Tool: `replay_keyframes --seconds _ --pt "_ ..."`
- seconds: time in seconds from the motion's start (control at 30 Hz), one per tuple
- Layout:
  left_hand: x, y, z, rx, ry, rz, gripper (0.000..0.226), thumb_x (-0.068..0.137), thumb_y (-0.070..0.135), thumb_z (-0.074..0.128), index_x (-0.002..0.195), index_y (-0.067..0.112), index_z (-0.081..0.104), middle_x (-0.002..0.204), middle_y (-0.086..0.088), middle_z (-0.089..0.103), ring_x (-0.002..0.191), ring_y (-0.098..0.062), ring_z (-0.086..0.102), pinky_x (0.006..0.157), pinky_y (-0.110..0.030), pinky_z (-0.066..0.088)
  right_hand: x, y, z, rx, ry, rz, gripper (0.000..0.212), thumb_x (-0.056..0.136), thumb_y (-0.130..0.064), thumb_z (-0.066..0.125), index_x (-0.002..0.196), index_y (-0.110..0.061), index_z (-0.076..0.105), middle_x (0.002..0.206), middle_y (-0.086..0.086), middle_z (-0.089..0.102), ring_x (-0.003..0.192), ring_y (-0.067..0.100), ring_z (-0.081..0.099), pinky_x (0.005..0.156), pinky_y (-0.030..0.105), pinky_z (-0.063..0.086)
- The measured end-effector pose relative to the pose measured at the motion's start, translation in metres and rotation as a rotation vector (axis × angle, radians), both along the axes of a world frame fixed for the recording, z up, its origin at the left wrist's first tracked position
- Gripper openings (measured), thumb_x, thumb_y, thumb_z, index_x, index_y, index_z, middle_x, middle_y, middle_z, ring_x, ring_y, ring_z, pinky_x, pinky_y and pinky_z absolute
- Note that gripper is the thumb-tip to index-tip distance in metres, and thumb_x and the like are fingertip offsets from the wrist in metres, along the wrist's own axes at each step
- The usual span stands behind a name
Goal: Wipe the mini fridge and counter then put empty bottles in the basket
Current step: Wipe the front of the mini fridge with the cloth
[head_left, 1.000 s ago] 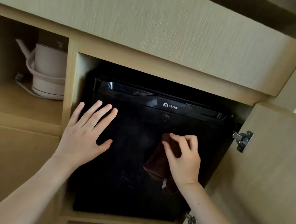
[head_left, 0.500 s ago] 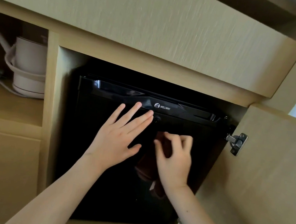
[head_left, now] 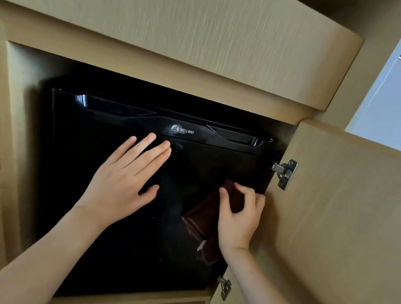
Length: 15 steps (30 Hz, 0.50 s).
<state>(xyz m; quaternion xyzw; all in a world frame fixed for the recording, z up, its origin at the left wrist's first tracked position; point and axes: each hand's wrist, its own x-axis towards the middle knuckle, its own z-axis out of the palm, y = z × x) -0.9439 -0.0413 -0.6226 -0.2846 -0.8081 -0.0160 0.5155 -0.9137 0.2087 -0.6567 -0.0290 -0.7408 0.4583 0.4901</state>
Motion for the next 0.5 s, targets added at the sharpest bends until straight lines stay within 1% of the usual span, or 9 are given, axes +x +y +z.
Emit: replay_keyframes --seconds 0.1,0.17,0.2,0.3,0.33,0.37,0.4,0.43,0.5 --pt "-0.001 0.000 -0.001 0.005 0.009 -0.002 0.071 0.089 0.034 0.054 0.154 0.013 0.034 0.161 0.001 0.031 0.152 -0.021 0.018 0.125 -0.042 0.014 -0.006 -0.003 0.032 -0.038 0.097 0.027 0.022 0.085 -0.023 0.077 0.104 -0.022 0.067 0.104 -0.014 0.047 0.095 -0.006 0.056 0.079 0.003 0.043" --pt "-0.003 0.000 -0.002 0.008 0.025 -0.009 0.070 0.090 0.035 0.053 0.153 0.013 0.034 0.161 0.001 0.031 0.152 -0.022 0.019 0.125 -0.042 0.014 -0.004 -0.006 0.030 -0.087 0.094 0.026 0.021 0.087 -0.026 0.076 0.106 -0.025 0.066 0.105 -0.014 0.047 0.096 -0.003 0.056 0.082 0.007 0.046" --pt "-0.004 0.000 -0.003 0.012 0.030 -0.013 0.069 0.090 0.035 0.052 0.153 0.013 0.034 0.161 0.001 0.031 0.152 -0.022 0.020 0.125 -0.042 0.014 0.000 -0.007 0.020 -0.128 0.064 0.019 0.022 0.087 -0.027 0.075 0.107 -0.026 0.066 0.106 -0.013 0.048 0.096 -0.002 0.057 0.085 0.012 0.049" --pt "-0.006 0.002 -0.006 0.032 0.033 -0.013 0.069 0.091 0.035 0.050 0.154 0.013 0.034 0.161 0.001 0.031 0.152 -0.023 0.020 0.125 -0.043 0.014 0.016 -0.010 -0.021 -0.228 -0.078 -0.026 0.024 0.089 -0.026 0.072 0.111 -0.019 0.063 0.109 -0.003 0.049 0.098 0.008 0.057 0.092 0.035 0.054" --pt "-0.006 0.002 -0.007 0.034 0.032 -0.012 0.069 0.091 0.035 0.050 0.154 0.013 0.033 0.161 0.000 0.031 0.152 -0.023 0.020 0.124 -0.043 0.014 0.019 -0.011 -0.028 -0.245 -0.119 -0.037 0.024 0.090 -0.026 0.072 0.111 -0.018 0.063 0.109 -0.001 0.049 0.099 0.011 0.057 0.093 0.040 0.054" --pt "-0.006 0.003 -0.007 0.035 0.032 -0.013 0.069 0.091 0.035 0.050 0.154 0.013 0.033 0.161 0.000 0.032 0.152 -0.023 0.021 0.124 -0.043 0.014 0.019 -0.012 -0.028 -0.268 -0.137 -0.038 0.023 0.090 -0.026 0.072 0.109 -0.019 0.062 0.109 -0.001 0.049 0.099 0.013 0.056 0.093 0.041 0.054" --pt "-0.006 0.003 -0.007 0.037 0.032 -0.012 0.069 0.091 0.036 0.049 0.154 0.013 0.033 0.160 0.000 0.032 0.152 -0.023 0.021 0.125 -0.043 0.014 0.017 -0.013 -0.021 -0.297 -0.128 -0.032 0.022 0.089 -0.026 0.073 0.107 -0.021 0.062 0.108 -0.003 0.048 0.098 0.011 0.056 0.092 0.037 0.054" --pt "-0.006 0.002 -0.007 0.038 0.032 -0.011 0.069 0.091 0.036 0.049 0.154 0.013 0.034 0.160 -0.001 0.033 0.152 -0.023 0.021 0.125 -0.043 0.014 0.014 -0.014 -0.008 -0.318 -0.096 -0.019 0.020 0.088 -0.025 0.074 0.105 -0.024 0.061 0.106 -0.006 0.048 0.096 0.007 0.056 0.091 0.030 0.053" --pt "-0.006 0.002 -0.006 0.035 0.034 -0.011 0.068 0.091 0.036 0.049 0.154 0.013 0.034 0.160 -0.001 0.034 0.152 -0.023 0.021 0.125 -0.043 0.014 0.007 -0.015 0.023 -0.333 -0.002 0.000 0.020 0.086 -0.024 0.076 0.101 -0.027 0.063 0.102 -0.011 0.047 0.091 -0.005 0.055 0.083 0.010 0.047"
